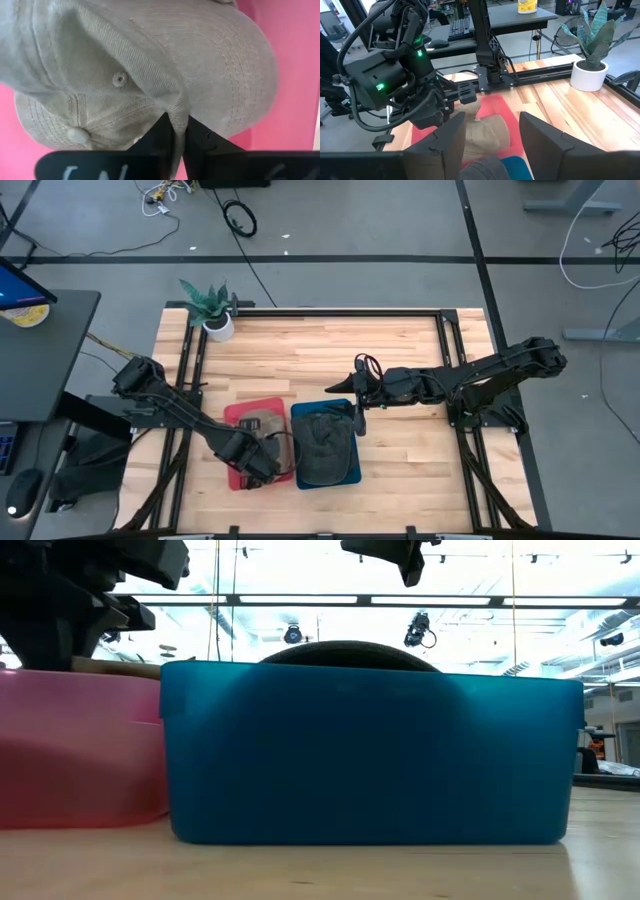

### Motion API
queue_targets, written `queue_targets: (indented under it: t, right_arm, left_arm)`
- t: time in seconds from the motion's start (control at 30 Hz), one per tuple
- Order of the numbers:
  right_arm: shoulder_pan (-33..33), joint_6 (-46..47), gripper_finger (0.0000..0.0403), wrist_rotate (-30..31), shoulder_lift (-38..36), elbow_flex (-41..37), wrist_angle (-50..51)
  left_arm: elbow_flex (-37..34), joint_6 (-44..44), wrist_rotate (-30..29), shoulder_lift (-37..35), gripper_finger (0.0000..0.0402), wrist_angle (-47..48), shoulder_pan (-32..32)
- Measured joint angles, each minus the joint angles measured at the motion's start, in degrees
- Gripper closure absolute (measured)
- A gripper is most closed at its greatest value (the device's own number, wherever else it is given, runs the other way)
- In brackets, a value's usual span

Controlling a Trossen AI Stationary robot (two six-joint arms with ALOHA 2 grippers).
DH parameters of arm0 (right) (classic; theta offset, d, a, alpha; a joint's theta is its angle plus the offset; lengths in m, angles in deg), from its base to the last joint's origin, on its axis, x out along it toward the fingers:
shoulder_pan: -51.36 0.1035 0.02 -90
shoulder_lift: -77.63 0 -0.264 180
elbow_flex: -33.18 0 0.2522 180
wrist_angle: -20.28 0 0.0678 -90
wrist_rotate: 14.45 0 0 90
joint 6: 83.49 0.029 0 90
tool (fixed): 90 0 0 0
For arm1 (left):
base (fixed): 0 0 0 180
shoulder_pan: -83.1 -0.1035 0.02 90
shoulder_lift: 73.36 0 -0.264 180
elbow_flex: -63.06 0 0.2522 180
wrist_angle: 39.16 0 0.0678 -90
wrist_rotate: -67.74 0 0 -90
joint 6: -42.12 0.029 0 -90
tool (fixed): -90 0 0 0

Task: Pick & Place hat
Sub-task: Put the brown cap into the red bin

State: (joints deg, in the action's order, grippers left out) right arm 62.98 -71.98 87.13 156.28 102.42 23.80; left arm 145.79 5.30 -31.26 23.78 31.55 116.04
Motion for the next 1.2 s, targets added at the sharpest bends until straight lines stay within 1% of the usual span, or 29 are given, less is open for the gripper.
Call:
queue_targets:
  t: [0.13, 0.43, 0.7, 0.87, 1.07, 1.2]
  right_arm:
    - [-0.01, -0.02, 0.0214, 0.0, 0.0, 0.0, 0.0]
    - [0.0, -0.04, 0.0214, 0.0, 0.0, 0.0, 0.04]
    - [0.0, -0.24, 0.0214, 0.0, 0.0, 0.0, 0.04]
    - [0.0, -0.24, 0.0214, 0.0, 0.0, 0.0, 0.04]
    - [0.0, -0.24, 0.0214, 0.0, 0.0, 0.0, 0.02]
    - [0.0, -0.24, 0.0214, 0.0, 0.0, 0.0, 0.02]
  left_arm:
    - [0.0, -0.58, -0.44, -0.02, 0.0357, 0.07, -0.05]
    - [0.0, -5.22, 0.17, -0.02, 0.0334, 0.26, 0.01]
    - [-0.02, -6.07, 1.01, -0.02, 0.0281, 0.29, 0.6]
    - [-0.03, -6.08, 3.29, 0.02, 0.0258, 0.09, 0.66]
    - [1.08, -6.02, 5.4, 0.05, 0.0246, 1.05, 0.59]
    - [3.83, -5.99, 4.73, 0.05, 0.0247, 2.0, 0.67]
